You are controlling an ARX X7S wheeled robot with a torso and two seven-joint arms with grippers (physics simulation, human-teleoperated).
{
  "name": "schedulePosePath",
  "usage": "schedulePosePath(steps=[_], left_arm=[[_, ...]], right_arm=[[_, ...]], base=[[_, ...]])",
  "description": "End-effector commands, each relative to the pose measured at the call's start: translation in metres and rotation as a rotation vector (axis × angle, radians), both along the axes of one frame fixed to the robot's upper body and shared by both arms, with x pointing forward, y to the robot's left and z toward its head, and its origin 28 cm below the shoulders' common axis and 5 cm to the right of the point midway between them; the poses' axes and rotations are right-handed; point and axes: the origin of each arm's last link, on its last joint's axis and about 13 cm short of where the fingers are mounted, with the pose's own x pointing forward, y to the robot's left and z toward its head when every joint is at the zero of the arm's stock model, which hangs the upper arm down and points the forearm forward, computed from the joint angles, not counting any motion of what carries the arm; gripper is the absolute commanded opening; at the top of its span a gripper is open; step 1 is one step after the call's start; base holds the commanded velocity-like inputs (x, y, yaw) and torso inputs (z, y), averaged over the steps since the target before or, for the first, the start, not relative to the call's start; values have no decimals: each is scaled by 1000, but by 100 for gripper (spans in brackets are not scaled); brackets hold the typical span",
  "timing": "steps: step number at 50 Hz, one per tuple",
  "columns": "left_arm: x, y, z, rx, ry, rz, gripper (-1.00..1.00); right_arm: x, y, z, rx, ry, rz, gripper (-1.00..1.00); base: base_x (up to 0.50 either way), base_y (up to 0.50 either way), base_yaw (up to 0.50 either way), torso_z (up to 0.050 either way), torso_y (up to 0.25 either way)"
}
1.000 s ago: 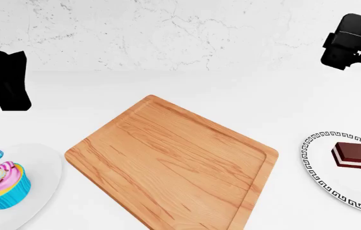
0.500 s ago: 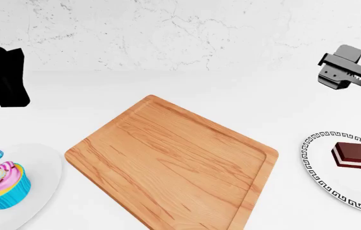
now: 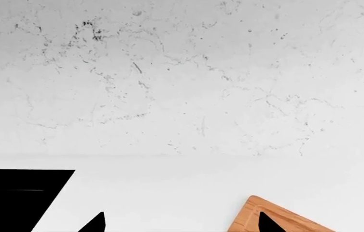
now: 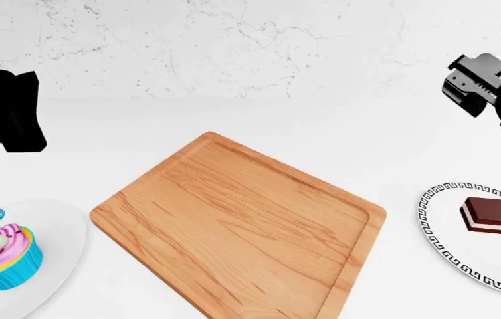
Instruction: Move the dessert items from the plate to the tray.
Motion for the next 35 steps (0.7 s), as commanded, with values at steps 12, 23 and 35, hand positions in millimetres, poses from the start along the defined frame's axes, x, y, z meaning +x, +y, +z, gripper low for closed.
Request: schedulePosePath(steps=[12,23,35], left_arm=[[2,0,-3,-4,5,-6,100],[2,-1,-3,-6,8,-8,100],[3,0,-9,-12,13,-9,100]], right_arm=[[23,-19,24,84,-68,-120,100],[29,-31,31,48,-64,-190,100],[44,-34,27,16,16,-264,100]], base=[[0,0,0,0,1],[0,0,0,0,0],[0,0,0,0,0]])
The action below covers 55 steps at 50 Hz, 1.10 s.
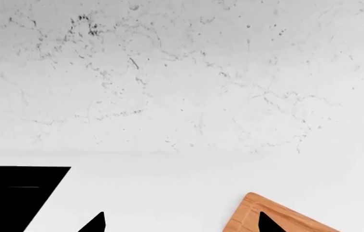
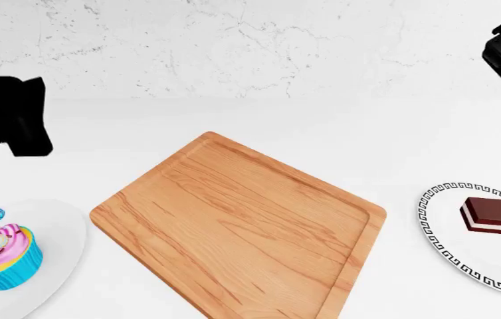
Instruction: Move the dessert items from the plate to the tray.
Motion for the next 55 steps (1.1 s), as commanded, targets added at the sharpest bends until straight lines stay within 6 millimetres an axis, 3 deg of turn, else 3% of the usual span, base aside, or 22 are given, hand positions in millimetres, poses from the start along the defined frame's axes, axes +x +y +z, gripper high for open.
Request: schedulePosePath(steps=[1,23,32,55], left_arm=[[1,1,-4,-5,5,0,100],[3,4,-11,-12,8,10,100],[2,6,-13,-15,11,10,100],[1,4,-16,-16,17,7,100]], right_arm=[[13,-4,-1,-23,65,-73,100],[43,3,-18,-60,192,-136,100],[53,2,-33,-56,227,-169,100],[53,-21,-74,-36,278,-212,100]], base=[[0,0,0,0,0],[0,0,0,0,0],[0,0,0,0,0],[0,0,0,0,0]])
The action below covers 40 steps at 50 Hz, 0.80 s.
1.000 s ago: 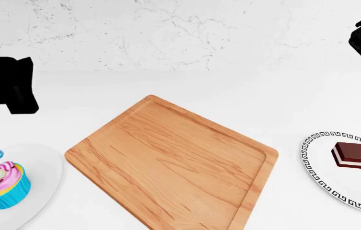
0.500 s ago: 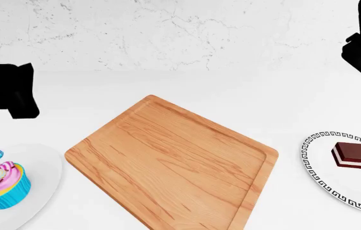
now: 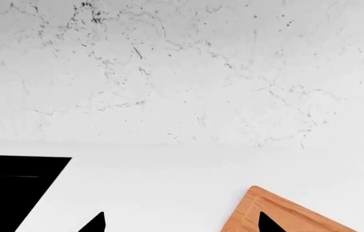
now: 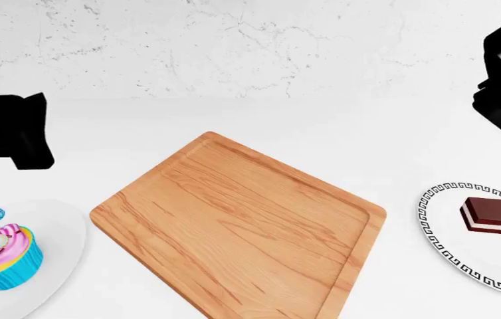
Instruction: Move the dessert items from the plate to the tray.
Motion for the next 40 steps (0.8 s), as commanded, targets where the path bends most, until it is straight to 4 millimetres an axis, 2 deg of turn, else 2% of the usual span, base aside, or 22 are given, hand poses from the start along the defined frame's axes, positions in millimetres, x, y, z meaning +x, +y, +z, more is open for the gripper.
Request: schedulePosePath(steps=[1,40], left_arm=[[0,-1,-1,0,3,-2,100],[0,-2,-2,-2,4,0,100]], right_arm=[[0,-8,-20,16,21,-14,100],[-1,-15,-52,98,39,-18,100]], base=[[0,0,0,0,0],[0,0,0,0,0]])
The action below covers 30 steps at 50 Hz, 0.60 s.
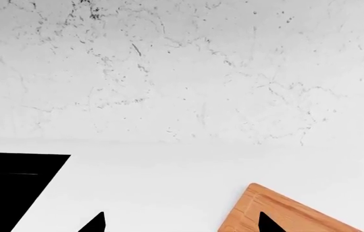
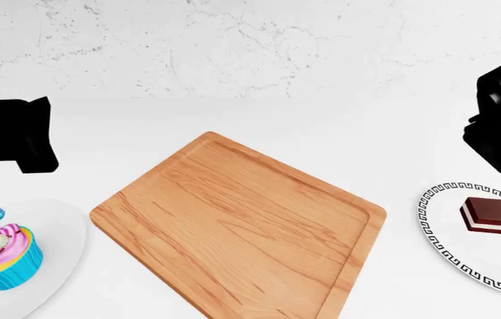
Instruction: Move the dessert items from the plate to the tray.
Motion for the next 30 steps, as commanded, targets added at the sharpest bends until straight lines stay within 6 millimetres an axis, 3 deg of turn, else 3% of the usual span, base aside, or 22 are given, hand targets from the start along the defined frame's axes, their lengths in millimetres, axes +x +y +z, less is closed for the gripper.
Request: schedulePosePath(steps=[1,30], left_arm=[[0,0,1,1,-4,1,100],[1,-2,5,9,-13,-2,100]], right_arm=[[0,-3,-9,19,0,6,100],[2,-6,-25,49,21,31,100]], base=[[0,0,0,0,0],[0,0,0,0,0]])
